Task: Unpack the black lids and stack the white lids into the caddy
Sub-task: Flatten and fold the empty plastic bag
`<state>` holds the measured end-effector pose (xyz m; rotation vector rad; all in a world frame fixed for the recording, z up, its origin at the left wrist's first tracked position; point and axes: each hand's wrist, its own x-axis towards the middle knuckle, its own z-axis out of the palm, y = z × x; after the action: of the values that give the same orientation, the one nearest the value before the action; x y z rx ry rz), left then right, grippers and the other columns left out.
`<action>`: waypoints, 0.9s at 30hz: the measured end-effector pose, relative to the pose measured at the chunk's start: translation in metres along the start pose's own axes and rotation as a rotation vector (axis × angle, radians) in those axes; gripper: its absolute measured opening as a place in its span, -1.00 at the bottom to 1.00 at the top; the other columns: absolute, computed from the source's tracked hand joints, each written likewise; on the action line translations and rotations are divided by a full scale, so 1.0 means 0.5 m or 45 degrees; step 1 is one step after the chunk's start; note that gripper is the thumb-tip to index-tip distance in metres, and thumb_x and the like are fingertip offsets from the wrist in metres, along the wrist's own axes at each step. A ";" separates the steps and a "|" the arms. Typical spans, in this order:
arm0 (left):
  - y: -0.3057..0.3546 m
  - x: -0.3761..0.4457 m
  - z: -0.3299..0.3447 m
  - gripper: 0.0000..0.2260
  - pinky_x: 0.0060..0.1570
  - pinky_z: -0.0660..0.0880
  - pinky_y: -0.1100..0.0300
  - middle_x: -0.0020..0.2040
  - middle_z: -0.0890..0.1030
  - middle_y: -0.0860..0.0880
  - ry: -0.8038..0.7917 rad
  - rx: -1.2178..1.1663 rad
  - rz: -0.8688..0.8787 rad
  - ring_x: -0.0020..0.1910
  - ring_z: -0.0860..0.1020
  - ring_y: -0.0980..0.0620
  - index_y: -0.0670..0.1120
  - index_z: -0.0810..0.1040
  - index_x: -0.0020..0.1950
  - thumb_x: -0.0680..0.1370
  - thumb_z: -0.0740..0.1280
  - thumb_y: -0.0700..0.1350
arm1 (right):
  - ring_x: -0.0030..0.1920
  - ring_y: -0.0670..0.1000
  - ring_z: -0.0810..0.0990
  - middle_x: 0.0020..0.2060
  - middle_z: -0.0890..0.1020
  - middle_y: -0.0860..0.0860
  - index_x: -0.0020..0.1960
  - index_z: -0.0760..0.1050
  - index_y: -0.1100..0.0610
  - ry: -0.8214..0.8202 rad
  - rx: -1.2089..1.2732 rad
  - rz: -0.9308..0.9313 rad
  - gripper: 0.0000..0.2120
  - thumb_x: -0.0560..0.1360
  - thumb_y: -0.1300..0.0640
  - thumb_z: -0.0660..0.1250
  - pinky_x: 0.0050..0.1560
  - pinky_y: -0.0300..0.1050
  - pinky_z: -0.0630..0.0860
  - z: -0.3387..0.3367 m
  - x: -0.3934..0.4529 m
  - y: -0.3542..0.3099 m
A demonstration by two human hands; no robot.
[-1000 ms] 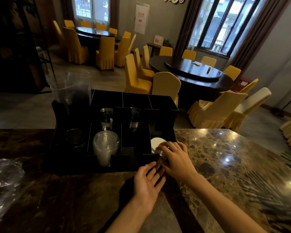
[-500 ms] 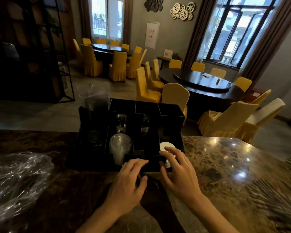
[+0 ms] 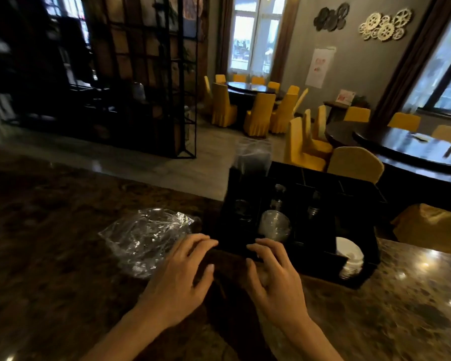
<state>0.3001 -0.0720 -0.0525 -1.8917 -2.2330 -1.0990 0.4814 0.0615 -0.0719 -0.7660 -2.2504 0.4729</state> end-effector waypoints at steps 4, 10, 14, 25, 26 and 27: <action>-0.056 -0.031 -0.077 -0.63 0.25 0.39 0.34 0.33 0.38 0.24 0.056 0.025 -0.010 0.34 0.36 0.27 0.13 0.44 0.40 0.61 0.14 0.12 | 0.01 -0.20 0.62 0.14 0.53 -0.24 0.25 0.56 -0.09 -0.003 0.201 0.072 -0.75 0.60 -0.09 0.28 -0.10 -0.23 0.63 0.073 0.018 -0.063; -0.124 -0.076 -0.170 -0.74 0.32 0.29 0.42 0.25 0.48 0.16 0.235 0.001 0.071 0.34 0.41 0.18 0.04 0.54 0.27 0.60 0.24 -0.05 | 0.04 -0.15 0.62 0.00 0.59 -0.29 0.20 0.58 -0.15 -0.075 0.361 0.155 -0.72 0.58 -0.22 0.26 -0.04 -0.26 0.60 0.169 0.022 -0.158; -0.188 -0.087 -0.222 -0.72 0.33 0.24 0.45 0.25 0.50 0.11 0.340 0.021 -0.033 0.36 0.36 0.22 -0.01 0.57 0.26 0.60 0.22 -0.01 | 0.05 -0.17 0.66 0.02 0.66 -0.25 0.15 0.59 -0.21 -0.161 0.492 0.265 -0.84 0.61 -0.15 0.31 -0.02 -0.20 0.65 0.220 0.014 -0.215; -0.295 -0.116 -0.191 -0.78 0.15 0.59 0.10 0.22 0.47 0.13 0.189 -0.259 -0.386 0.21 0.50 0.21 0.05 0.57 0.24 0.60 0.35 -0.14 | -0.18 -0.07 0.70 -0.17 0.74 -0.06 -0.05 0.68 -0.16 -0.315 0.957 0.781 -0.88 0.57 -0.15 0.40 -0.27 -0.25 0.59 0.303 -0.007 -0.376; -0.295 -0.120 -0.184 -0.78 0.14 0.60 0.11 0.21 0.47 0.13 0.180 -0.281 -0.386 0.20 0.50 0.22 0.05 0.58 0.22 0.59 0.36 -0.14 | -0.20 -0.07 0.69 -0.17 0.74 -0.04 -0.05 0.69 -0.12 -0.305 0.970 0.798 -0.88 0.56 -0.13 0.42 -0.27 -0.25 0.59 0.309 -0.008 -0.381; -0.294 -0.124 -0.178 -0.79 0.11 0.60 0.13 0.20 0.47 0.14 0.180 -0.296 -0.386 0.18 0.51 0.23 0.06 0.59 0.20 0.58 0.37 -0.14 | -0.19 -0.07 0.70 -0.16 0.74 -0.04 -0.05 0.70 -0.11 -0.297 0.981 0.819 -0.88 0.55 -0.12 0.43 -0.26 -0.24 0.59 0.313 -0.009 -0.385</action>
<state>0.1522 -0.1737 -0.0850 -1.5122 -2.4572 -1.5424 0.2974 -0.1047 -0.0803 -1.0152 -1.7252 1.6789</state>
